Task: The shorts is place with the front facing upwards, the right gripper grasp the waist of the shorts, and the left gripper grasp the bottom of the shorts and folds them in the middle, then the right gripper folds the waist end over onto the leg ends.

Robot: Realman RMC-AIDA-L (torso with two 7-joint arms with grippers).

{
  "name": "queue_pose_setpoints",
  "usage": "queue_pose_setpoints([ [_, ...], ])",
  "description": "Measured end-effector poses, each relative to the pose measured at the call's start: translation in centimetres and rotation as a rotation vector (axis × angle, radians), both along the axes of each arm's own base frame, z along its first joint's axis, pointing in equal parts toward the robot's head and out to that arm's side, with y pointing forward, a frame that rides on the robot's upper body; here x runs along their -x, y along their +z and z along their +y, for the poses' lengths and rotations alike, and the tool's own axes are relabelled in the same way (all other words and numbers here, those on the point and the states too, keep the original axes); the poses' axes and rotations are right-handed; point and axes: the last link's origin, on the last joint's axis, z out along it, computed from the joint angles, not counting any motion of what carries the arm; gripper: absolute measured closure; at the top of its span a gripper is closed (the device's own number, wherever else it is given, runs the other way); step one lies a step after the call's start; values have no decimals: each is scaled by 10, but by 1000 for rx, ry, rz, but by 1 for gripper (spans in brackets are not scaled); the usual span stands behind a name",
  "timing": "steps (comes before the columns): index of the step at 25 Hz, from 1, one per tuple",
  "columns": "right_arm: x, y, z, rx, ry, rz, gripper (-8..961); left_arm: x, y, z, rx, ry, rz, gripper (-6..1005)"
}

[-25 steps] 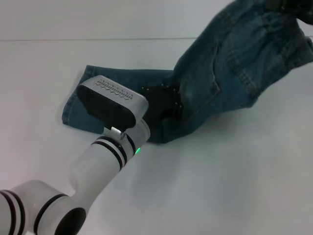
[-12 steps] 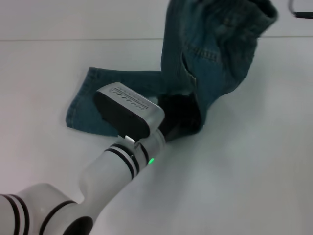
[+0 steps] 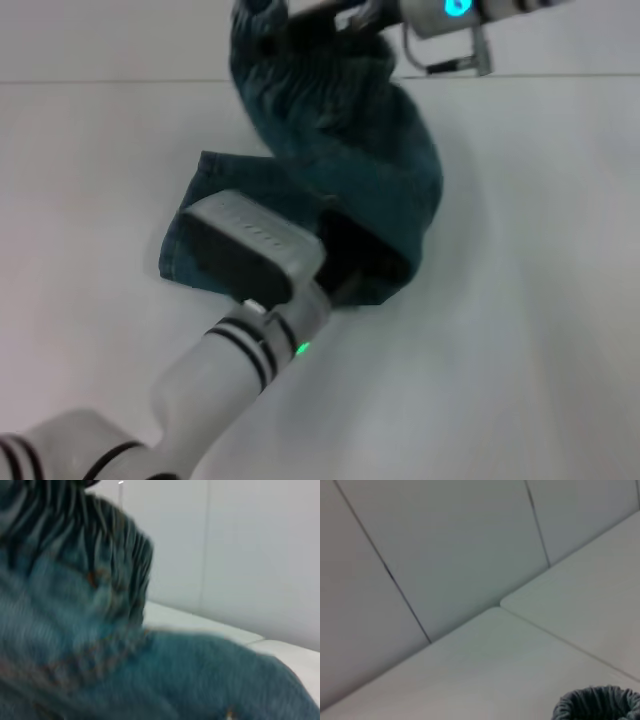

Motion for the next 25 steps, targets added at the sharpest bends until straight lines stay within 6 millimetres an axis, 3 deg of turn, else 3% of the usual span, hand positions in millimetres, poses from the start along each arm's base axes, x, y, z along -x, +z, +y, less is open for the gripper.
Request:
queue_pose_setpoints([
  [4,4,-21,-7,23,45,-54,851,27,10,-6,-70,115,-32,999],
  [9,5,-42,-18,68,83,-141,848,38,11,-13,-72,144,-27,999],
  [11,2,-33,-18,43,65,-118,847,40,11,-16,-72,143,-25,999],
  [17,-16,10,-22,-15,32,-19,637,57,21,-35,-136,170,-61,998],
  [22,-45,48,-33,-83,8,177,415,76,30,-43,-189,211,-56,999],
  [25,-75,69,-39,-160,-16,266,173,85,39,-53,-235,203,-66,998],
])
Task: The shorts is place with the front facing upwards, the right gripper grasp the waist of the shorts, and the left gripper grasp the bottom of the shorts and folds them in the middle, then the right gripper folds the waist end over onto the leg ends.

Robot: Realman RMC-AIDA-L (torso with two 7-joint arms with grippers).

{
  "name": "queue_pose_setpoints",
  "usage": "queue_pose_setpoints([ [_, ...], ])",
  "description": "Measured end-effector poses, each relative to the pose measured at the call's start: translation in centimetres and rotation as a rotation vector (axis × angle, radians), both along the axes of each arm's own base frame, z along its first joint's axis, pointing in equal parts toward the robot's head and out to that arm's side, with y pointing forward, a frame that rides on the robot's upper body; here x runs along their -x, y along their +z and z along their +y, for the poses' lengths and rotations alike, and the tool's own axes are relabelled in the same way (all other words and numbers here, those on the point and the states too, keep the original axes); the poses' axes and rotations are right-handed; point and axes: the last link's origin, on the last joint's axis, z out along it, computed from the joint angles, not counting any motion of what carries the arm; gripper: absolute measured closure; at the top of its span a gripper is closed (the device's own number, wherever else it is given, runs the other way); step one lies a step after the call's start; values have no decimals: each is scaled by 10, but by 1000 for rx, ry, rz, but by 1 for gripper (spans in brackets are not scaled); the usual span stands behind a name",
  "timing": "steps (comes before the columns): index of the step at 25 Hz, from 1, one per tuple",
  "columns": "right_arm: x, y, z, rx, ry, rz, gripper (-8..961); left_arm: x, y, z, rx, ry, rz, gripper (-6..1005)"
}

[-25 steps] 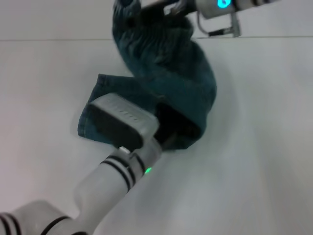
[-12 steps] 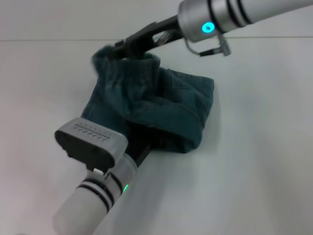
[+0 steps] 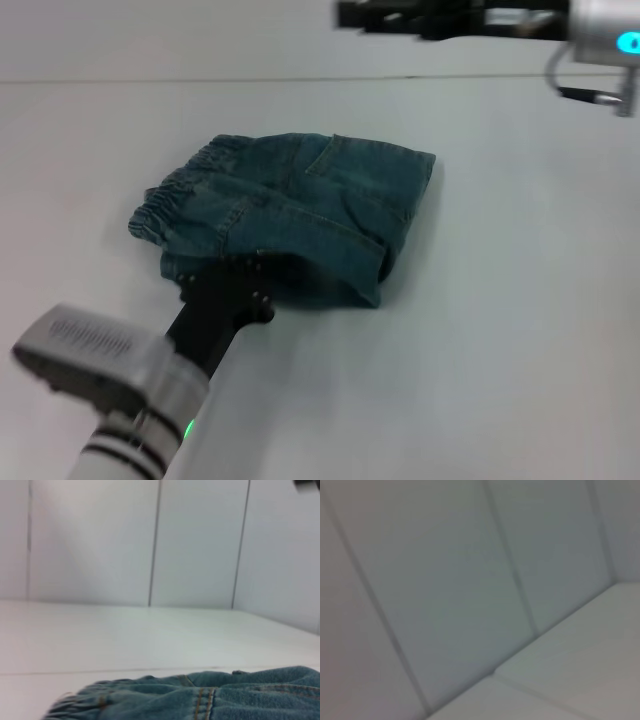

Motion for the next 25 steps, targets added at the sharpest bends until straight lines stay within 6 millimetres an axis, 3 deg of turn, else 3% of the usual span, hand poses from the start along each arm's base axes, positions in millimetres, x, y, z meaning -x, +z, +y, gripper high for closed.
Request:
queue_pose_setpoints([
  [6,-58,26,-16,-110,-100,69,97,8,24,-32,-142,-90,-35,998],
  [10,-78,30,-31,-149,-80,59,46,25,57,-49,-282,-103,-136,999],
  [12,-95,24,-53,-162,28,-4,33,37,79,-50,-307,-126,-248,999],
  [14,-104,18,-67,-154,90,-39,34,41,90,-42,-220,-189,-348,996],
  [17,-119,8,-88,-120,134,-73,35,34,96,-19,82,-329,-392,988],
  [23,-134,-1,-119,-21,137,-54,35,24,94,9,452,-379,-273,972],
  [25,-134,-5,-124,13,153,-64,32,25,95,15,508,-366,-224,874],
])
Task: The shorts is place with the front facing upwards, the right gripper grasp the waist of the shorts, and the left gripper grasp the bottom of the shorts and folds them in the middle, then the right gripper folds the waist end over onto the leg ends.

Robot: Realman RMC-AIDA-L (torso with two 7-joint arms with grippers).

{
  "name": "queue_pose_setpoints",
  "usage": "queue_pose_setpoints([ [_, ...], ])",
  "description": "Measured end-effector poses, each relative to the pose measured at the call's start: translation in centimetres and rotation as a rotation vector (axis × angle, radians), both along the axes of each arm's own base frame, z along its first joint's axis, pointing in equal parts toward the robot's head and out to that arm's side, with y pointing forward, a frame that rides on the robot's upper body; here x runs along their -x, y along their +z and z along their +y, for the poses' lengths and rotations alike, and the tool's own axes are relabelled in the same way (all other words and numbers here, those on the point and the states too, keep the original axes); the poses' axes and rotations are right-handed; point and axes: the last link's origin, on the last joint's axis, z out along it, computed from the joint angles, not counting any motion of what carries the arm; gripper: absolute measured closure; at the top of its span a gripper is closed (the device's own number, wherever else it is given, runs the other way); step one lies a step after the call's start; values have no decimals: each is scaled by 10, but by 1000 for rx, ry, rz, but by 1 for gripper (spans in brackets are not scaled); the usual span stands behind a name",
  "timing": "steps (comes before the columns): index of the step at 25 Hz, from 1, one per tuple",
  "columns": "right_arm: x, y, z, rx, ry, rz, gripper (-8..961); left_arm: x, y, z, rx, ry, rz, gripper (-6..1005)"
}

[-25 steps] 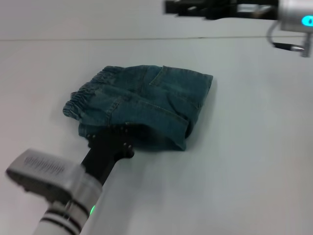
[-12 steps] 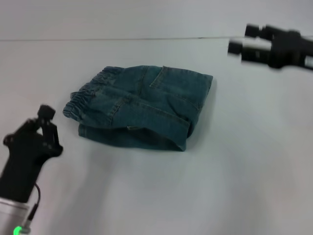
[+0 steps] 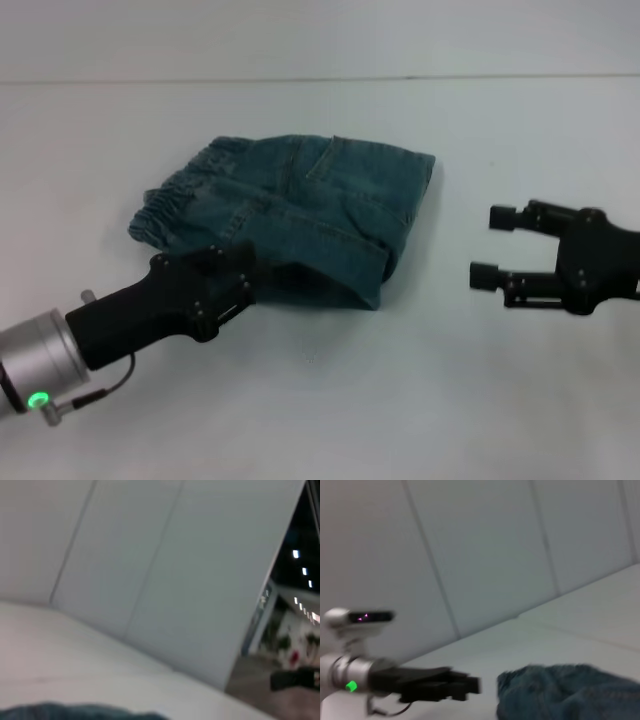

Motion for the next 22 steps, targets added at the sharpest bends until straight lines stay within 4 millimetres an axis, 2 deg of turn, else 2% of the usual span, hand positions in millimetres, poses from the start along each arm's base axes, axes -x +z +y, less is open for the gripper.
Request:
queue_pose_setpoints([
  [5,1,-11,0,27,13,-28,28,4,11,9,14,-6,87,638],
  [12,6,-21,5,17,26,-38,28,5,21,10,34,-3,129,317],
  [22,8,-22,6,2,27,-12,28,3,23,9,45,-11,139,114],
])
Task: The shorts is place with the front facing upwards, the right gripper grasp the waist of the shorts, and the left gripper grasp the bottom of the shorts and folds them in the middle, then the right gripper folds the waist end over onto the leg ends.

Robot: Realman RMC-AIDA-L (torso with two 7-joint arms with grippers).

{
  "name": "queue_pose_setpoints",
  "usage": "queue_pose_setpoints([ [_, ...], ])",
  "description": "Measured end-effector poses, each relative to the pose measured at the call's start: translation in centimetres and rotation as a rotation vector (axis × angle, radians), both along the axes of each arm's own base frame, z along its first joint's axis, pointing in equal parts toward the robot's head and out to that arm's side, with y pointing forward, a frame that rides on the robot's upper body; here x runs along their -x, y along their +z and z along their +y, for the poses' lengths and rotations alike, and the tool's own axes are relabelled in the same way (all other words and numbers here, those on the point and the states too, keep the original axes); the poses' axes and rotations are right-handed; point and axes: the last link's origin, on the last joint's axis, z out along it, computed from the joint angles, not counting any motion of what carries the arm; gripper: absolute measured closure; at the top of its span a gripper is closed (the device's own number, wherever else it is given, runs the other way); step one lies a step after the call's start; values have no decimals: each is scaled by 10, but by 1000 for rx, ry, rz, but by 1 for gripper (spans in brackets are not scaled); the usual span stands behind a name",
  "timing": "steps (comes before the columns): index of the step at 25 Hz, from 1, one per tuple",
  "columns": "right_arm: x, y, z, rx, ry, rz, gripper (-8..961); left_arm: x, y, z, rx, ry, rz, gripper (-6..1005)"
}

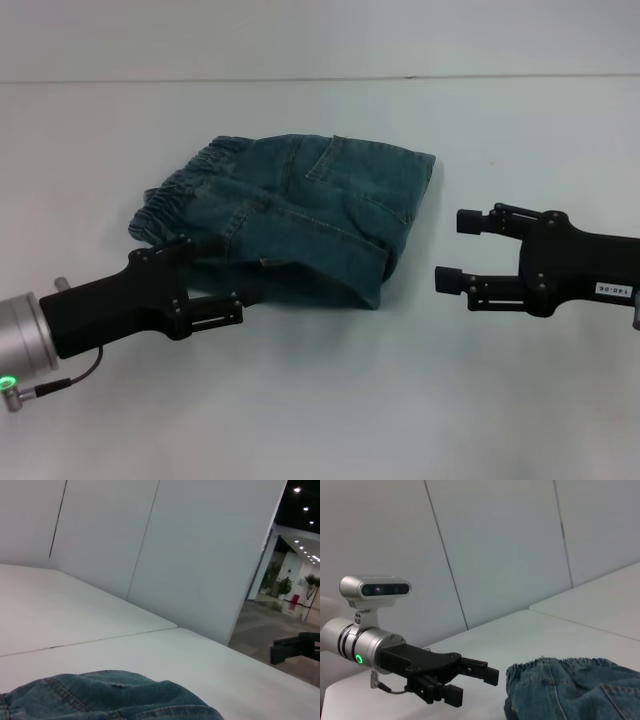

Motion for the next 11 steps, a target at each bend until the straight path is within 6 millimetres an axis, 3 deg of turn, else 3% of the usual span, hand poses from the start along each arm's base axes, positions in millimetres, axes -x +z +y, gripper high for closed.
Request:
queue_pose_setpoints([
  [11,2,-2,0,8,-12,20,28,3,1,-4,-2,10,-1,65],
])
